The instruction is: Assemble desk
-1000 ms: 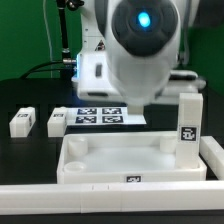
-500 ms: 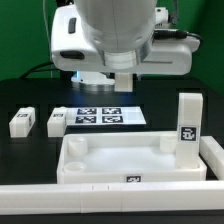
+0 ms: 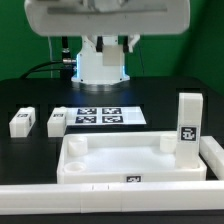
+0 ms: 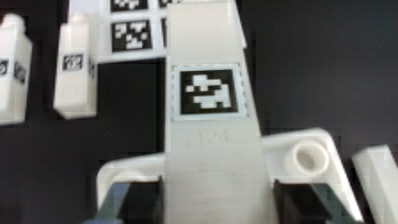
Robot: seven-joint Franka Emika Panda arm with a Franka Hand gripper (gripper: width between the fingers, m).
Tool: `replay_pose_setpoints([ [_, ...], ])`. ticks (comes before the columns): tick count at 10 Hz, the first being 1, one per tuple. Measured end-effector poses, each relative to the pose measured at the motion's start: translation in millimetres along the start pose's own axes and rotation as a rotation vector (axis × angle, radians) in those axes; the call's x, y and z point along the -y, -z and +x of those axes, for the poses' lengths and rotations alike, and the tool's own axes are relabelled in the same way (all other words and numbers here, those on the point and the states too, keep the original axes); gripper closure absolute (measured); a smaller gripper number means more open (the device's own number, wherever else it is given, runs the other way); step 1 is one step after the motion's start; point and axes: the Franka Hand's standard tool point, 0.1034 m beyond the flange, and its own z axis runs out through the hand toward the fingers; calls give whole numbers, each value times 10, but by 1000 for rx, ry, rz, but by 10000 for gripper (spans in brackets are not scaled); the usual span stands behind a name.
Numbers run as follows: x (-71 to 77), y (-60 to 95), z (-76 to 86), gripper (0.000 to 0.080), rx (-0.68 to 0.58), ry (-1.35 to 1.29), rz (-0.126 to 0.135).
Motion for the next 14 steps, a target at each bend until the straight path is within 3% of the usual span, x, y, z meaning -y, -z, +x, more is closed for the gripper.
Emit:
replay_pose_setpoints([
  [2,54,83,144,509,-184,8,9],
  [3,77,116,144,509,-309,12,20],
  [4,67,87,117,509,-337,6,37],
  [5,18,156,232,509,-377,-16,77],
  [6,-50,359,307,509,-433,-23,129],
  [7,-106,548,368,509,-529,-37,152],
  [8,-130,597,357,509,-599,-46,161],
  [10,-107,516,317,509,-774,-54,145],
  [12,-126,565,403,509,-935,-66,127],
  [14,-206,399,438,509,-1123,-87,85],
])
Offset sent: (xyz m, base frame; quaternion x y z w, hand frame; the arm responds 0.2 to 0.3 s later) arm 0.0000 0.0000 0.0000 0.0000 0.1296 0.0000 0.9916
